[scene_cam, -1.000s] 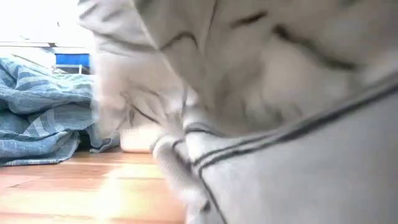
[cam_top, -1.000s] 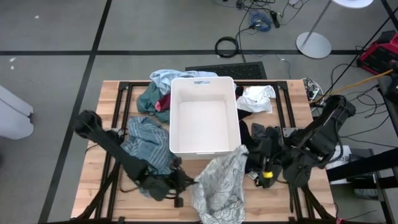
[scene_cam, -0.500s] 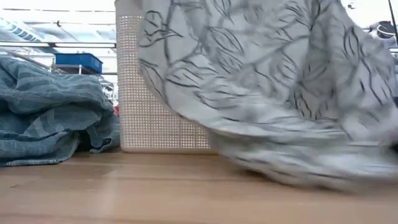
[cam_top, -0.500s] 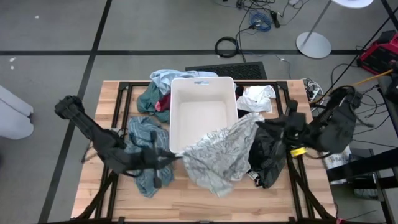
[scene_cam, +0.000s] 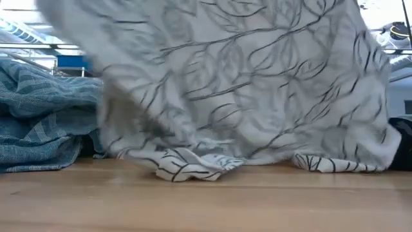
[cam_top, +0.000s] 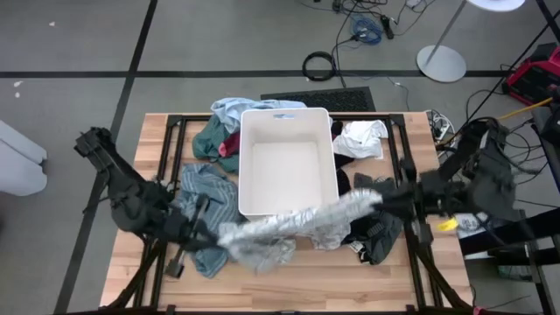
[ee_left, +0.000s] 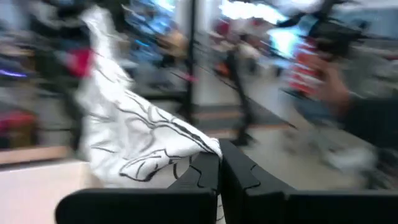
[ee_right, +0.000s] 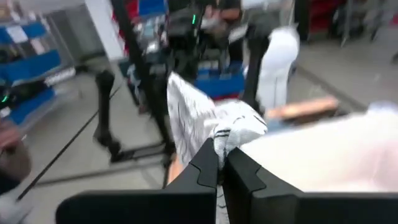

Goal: Sort clothes
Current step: Put the white and black towel into the white laundry organizer

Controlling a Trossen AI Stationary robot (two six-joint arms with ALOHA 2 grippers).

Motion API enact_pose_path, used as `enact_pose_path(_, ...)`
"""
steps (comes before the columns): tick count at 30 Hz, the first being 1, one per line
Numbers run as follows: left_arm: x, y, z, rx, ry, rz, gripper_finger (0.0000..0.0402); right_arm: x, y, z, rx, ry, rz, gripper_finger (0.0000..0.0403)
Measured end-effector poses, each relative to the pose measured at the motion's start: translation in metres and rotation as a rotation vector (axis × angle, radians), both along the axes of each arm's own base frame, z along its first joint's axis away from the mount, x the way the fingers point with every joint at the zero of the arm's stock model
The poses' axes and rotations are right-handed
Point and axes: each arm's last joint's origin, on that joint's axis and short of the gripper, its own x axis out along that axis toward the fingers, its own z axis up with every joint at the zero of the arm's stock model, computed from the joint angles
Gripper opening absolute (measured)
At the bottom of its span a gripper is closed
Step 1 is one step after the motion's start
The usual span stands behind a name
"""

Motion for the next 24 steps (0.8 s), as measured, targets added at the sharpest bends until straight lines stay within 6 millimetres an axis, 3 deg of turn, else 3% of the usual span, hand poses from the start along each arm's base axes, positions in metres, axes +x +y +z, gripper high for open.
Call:
enact_pose_path(4,0.005,-0.019,-0.023,-0.008,0.095,-0.042,0.0005,0.003,0.033,-0.026,0.032,0.122,0.01,0.0)
enact_pose_path(8,0.016,-0.044,-0.061,-0.004,0.225,-0.042,0.0006,0.016,0.083,-0.061,0.022,0.19,-0.011,0.0)
enact_pose_path(12,0.027,-0.072,-0.099,-0.042,0.358,-0.039,0.0007,0.027,0.136,-0.096,0.052,0.207,0.016,0.0)
enact_pose_path(15,0.031,-0.087,-0.112,-0.07,0.362,-0.045,0.0007,0.033,0.158,-0.112,0.062,0.184,0.0,0.0)
enact_pose_path(19,0.035,-0.088,-0.117,-0.06,0.361,-0.012,0.0007,0.041,0.15,-0.126,0.04,0.237,-0.089,0.0)
enact_pose_path(24,0.041,-0.073,-0.115,-0.002,0.343,0.144,0.0008,0.055,0.108,-0.142,-0.029,0.385,-0.317,0.0)
